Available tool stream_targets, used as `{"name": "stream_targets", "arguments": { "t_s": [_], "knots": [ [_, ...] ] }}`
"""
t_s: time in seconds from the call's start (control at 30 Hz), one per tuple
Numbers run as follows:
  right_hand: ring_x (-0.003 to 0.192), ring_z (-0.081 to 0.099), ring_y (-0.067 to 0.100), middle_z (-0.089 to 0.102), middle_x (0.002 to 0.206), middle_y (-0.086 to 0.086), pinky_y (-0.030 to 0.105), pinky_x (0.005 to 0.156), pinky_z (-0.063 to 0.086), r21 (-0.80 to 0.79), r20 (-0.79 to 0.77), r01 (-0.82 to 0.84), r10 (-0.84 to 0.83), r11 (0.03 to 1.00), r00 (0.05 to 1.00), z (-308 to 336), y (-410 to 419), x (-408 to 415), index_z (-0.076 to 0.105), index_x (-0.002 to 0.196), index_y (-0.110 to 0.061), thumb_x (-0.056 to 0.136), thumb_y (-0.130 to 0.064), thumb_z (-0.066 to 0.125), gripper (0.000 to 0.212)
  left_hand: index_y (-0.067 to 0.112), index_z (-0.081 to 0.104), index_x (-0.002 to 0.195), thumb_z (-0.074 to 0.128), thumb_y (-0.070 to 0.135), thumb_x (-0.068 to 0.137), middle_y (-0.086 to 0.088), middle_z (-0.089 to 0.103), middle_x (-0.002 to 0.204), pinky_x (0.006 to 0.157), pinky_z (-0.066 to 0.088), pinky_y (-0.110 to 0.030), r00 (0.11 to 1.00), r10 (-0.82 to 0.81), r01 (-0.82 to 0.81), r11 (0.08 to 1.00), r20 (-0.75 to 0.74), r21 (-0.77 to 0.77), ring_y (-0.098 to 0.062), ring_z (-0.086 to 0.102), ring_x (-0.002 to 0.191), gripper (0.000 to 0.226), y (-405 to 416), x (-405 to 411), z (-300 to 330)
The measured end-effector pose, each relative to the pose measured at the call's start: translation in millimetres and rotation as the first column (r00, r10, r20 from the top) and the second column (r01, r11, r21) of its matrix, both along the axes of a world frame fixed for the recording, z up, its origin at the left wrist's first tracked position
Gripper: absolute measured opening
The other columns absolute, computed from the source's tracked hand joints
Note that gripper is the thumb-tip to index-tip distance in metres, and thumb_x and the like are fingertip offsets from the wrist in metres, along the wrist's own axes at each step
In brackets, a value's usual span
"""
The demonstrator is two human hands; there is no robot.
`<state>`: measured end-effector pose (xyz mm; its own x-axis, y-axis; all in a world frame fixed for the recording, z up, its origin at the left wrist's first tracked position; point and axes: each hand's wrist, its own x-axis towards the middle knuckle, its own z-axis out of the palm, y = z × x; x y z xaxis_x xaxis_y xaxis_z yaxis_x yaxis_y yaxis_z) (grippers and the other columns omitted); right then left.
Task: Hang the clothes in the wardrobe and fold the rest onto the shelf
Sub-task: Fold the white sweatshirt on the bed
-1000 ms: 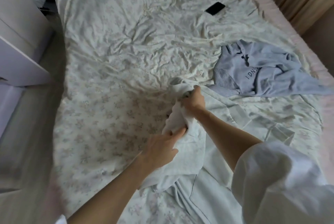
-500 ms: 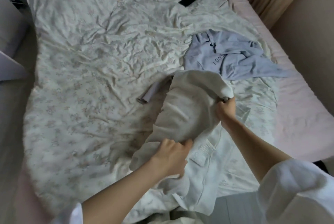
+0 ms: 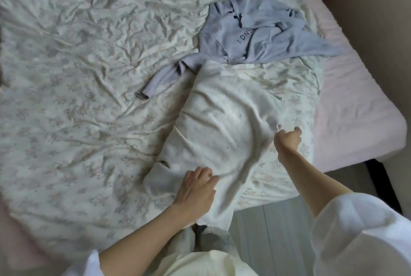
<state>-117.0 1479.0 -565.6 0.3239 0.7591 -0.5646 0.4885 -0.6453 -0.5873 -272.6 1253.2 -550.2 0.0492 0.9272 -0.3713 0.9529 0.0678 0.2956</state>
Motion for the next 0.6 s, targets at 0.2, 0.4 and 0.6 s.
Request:
{"name": "stream_targets", "arguments": {
  "t_s": [0.2,0.4,0.6],
  "knots": [
    [0.141,0.016,0.03,0.018,0.154,0.009,0.057,0.112,0.018,0.206,0.495,-0.904,0.757,0.376,0.427,15.6,-56.4,-43.3,0.016,0.149,-0.029,0.094,-0.026,0.042,0.061,0.035,-0.001,0.149,0.049,0.06,0.085,-0.005,-0.013,0.155,0.112,0.014,-0.055,0.918,0.392,-0.396,0.911,-0.054,-0.12,-0.031,-0.005,0.143,0.084,-15.5,-42.4,-22.6],
    [0.142,-0.021,0.031,-0.023,0.155,-0.006,0.07,0.103,0.012,-0.194,0.389,-0.979,0.912,-0.056,-0.129,-21.6,-94.4,-65.5,-0.004,0.143,-0.05,0.094,-0.049,0.035,0.062,0.031,-0.014,0.148,0.052,0.054,0.086,-0.011,-0.014,0.156,0.114,0.019,-0.049,0.882,0.47,-0.445,0.797,-0.045,-0.409,-0.036,-0.006,0.143,0.094,-47.3,-48.4,-43.9],
    [0.141,-0.014,0.043,-0.031,0.152,-0.007,0.061,0.111,0.019,-0.405,0.16,-0.89,0.975,0.208,0.155,-25.9,-81.0,-22.2,-0.02,0.14,-0.049,0.098,-0.038,0.036,0.071,0.017,0.042,0.138,0.042,0.04,0.093,-0.004,0.03,0.148,0.1,0.04,-0.036,0.811,0.585,-0.531,0.739,0.004,-0.414,-0.024,0.032,0.134,0.05,-46.1,-63.1,-32.9]
  ]
}}
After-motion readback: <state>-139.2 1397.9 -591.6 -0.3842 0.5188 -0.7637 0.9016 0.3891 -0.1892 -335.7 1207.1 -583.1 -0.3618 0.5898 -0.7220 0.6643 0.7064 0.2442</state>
